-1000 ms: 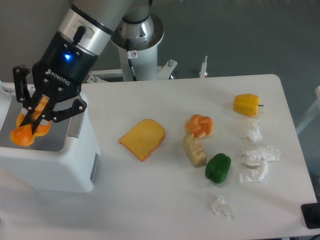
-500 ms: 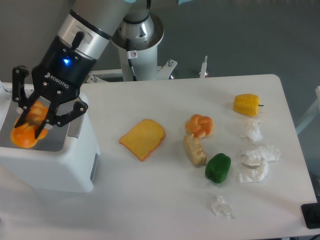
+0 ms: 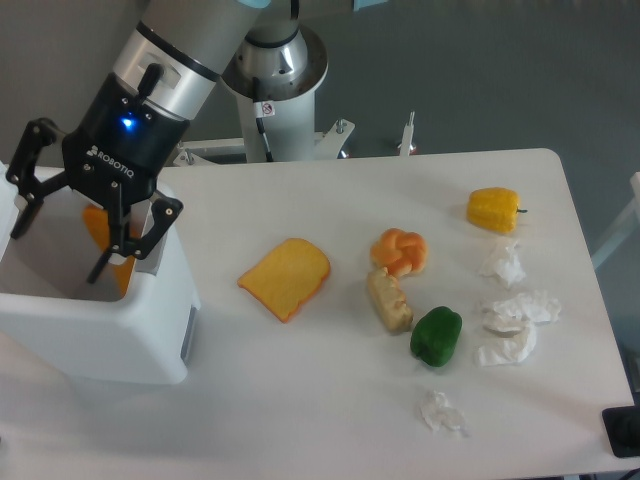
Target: Place the long bread in the trash can
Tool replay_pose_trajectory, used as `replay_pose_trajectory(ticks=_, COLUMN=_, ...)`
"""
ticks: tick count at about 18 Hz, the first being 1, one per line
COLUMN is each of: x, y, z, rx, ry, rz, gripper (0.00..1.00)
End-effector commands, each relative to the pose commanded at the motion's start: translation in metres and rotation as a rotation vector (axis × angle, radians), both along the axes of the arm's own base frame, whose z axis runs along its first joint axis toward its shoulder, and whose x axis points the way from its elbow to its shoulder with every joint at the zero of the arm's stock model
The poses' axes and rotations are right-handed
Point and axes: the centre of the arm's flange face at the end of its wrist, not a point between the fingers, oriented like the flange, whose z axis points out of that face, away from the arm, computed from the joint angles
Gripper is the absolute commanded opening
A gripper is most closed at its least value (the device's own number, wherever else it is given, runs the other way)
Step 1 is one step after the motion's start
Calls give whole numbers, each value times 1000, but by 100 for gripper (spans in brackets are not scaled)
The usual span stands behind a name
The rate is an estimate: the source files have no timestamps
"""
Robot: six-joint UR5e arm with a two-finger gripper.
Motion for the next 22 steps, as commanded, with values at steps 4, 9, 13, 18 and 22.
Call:
replay_pose_trajectory(ticks=4, x=-6, y=0, z=-3, rx=4, ry=28, rz=-11, gripper=100)
replay_pose_trajectory(ticks=9, x=-44, y=-12, z=-16, rx=-6, ry=66, rz=21, gripper=100)
replay_pose_trajectory(ticks=13, x=-87, y=-33, z=-23, rx=-59, ry=224, rz=66, gripper=100)
replay_pose_trajectory(ticks=18, x=-120, y=-51, z=-36, rx=-127, ry=356, rz=84, gripper=100)
replay_pose_trajectory(ticks=22, x=-134, y=-60, z=-51, rx=-242, ry=501, rz=44, gripper=100)
